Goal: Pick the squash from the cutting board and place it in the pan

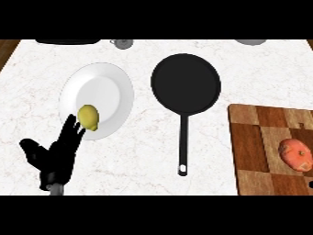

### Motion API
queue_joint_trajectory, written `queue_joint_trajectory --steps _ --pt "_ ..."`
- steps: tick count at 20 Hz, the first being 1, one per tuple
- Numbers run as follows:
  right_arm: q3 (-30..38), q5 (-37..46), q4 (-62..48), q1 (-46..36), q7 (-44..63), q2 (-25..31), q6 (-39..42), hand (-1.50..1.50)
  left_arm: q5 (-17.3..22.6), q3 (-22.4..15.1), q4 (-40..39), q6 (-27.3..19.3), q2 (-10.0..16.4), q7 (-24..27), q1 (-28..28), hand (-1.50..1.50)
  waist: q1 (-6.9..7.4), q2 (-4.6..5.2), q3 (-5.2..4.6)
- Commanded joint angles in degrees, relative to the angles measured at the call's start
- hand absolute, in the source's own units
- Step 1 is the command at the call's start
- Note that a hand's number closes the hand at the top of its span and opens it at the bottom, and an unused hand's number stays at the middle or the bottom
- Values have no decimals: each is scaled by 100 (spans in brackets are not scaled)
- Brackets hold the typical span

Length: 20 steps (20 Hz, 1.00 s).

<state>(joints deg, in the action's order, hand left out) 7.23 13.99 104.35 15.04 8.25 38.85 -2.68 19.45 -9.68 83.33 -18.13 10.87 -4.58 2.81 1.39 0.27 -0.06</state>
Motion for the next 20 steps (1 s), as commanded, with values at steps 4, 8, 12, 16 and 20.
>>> queue_joint_trajectory --steps 4,8,12,16,20 --pt "-767 479 -649 -1283 1617 956 1418 -150 10 61 -224 107 -12 14 -136 0 136 35 -3" --pt "-951 507 -965 -2257 1865 505 1892 -150 23 272 -439 257 -15 143 -93 0 -65 -15 4" --pt "-1417 1180 -2061 -2477 1481 422 1981 -150 -50 192 -440 172 -126 83 -123 0 -37 3 6" --pt "-1382 802 -2284 -2442 1397 578 2875 -150 -47 225 -194 231 -49 71 133 0 -82 -17 6" --pt "-1297 946 -2316 -2452 1322 274 3068 -150 -151 302 -709 204 -326 176 -275 0 -137 -22 5"
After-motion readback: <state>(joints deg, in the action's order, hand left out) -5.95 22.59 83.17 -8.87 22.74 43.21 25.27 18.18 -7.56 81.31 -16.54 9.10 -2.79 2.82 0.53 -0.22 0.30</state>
